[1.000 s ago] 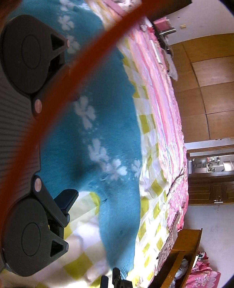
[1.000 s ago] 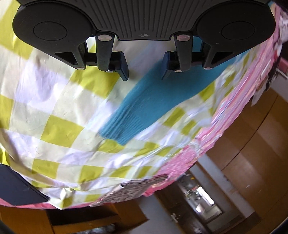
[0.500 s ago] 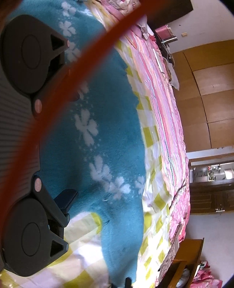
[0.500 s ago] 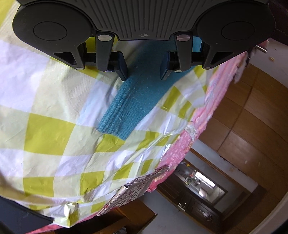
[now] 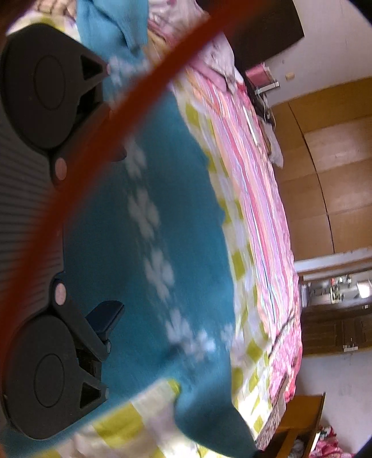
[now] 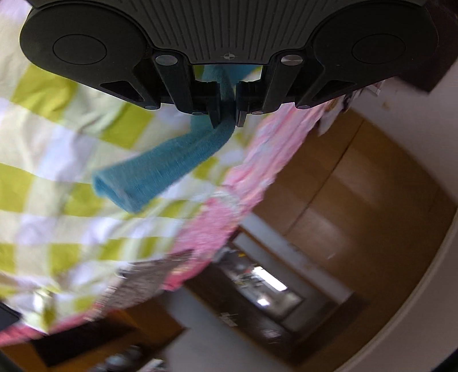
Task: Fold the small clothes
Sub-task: 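Lift the sleeve with the right tool and lay it across the sweater body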
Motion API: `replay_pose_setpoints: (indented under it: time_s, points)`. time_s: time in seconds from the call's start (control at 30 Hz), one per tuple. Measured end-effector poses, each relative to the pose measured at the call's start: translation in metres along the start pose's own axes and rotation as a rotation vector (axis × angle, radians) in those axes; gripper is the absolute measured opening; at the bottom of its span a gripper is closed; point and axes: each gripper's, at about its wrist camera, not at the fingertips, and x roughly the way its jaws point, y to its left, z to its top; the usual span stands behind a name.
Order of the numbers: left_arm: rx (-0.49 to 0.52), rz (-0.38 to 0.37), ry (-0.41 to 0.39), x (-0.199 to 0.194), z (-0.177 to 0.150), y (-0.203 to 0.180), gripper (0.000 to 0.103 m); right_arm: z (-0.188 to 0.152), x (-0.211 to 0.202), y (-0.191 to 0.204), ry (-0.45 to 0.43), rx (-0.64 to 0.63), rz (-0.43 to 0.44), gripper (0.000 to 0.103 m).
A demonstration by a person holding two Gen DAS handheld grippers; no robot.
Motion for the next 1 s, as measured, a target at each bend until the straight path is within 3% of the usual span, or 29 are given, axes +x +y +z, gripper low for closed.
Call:
replay_pose_setpoints:
  time_s: [0.37, 0.73, 1.0]
  points:
    - [-0.119, 0.136, 0.047, -0.019, -0.058, 0.135, 0.103, -0.079, 0.012, 0.125, 0.154, -0.218, 0.094, 0.01]
    - [-0.27, 0.075, 0.024, -0.019, -0.086, 0.19, 0.103, -0.202, 0.065, 0.24, 0.334, -0.475, 0.101, 0.01]
    - [-0.306, 0.039, 0.033, -0.011, -0.09, 0.216, 0.103, -0.284, 0.083, 0.28, 0.417, -0.634, 0.08, 0.01]
